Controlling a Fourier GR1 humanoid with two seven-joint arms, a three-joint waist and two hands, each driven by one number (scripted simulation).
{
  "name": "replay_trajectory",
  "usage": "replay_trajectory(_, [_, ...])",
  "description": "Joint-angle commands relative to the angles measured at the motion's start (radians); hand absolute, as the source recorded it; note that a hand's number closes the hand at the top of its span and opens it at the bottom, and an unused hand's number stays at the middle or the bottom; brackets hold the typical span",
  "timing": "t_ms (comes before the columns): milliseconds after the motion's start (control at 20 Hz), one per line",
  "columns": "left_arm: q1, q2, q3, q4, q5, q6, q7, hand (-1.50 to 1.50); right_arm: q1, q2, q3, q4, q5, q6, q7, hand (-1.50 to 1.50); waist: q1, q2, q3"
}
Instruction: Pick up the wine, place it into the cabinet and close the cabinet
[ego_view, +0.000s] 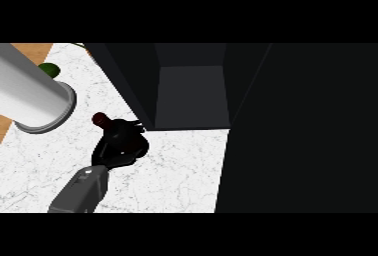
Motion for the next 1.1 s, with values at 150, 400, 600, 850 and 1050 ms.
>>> replay_trajectory(150, [-0.037, -0.029, 0.008, 0.009, 0.017, -0.137, -0.026, 1.5, 0.021, -0.02, -0.036, -0.073, -0.074, 0.016, 0.042, -1.5, -0.001, -0.003, 0.001])
replay_trajectory(400, [0.01, -0.029, 0.057, 0.002, 0.063, -0.061, -0.054, 1.5, 0.06, -0.014, -0.047, -0.055, -0.079, 0.04, -0.001, -1.5, 0.006, -0.005, 0.001])
replay_trajectory(600, [0.126, 0.038, 0.164, -0.036, 0.17, 0.006, -0.093, 1.5, 0.056, 0.0, -0.057, -0.021, -0.041, 0.025, -0.033, -1.5, 0.039, -0.013, 0.003])
replay_trajectory(850, [0.155, -0.022, 0.156, -0.133, 0.204, 0.04, -0.062, 1.5, 0.135, -0.007, -0.037, -0.069, -0.038, 0.063, -0.063, -1.5, 0.026, -0.014, 0.003])
replay_trajectory(1050, [0.189, -0.037, 0.135, -0.25, 0.236, 0.019, 0.003, 1.5, 0.069, 0.006, -0.014, -0.082, -0.029, 0.022, 0.017, -1.5, 0.034, -0.017, 0.004])
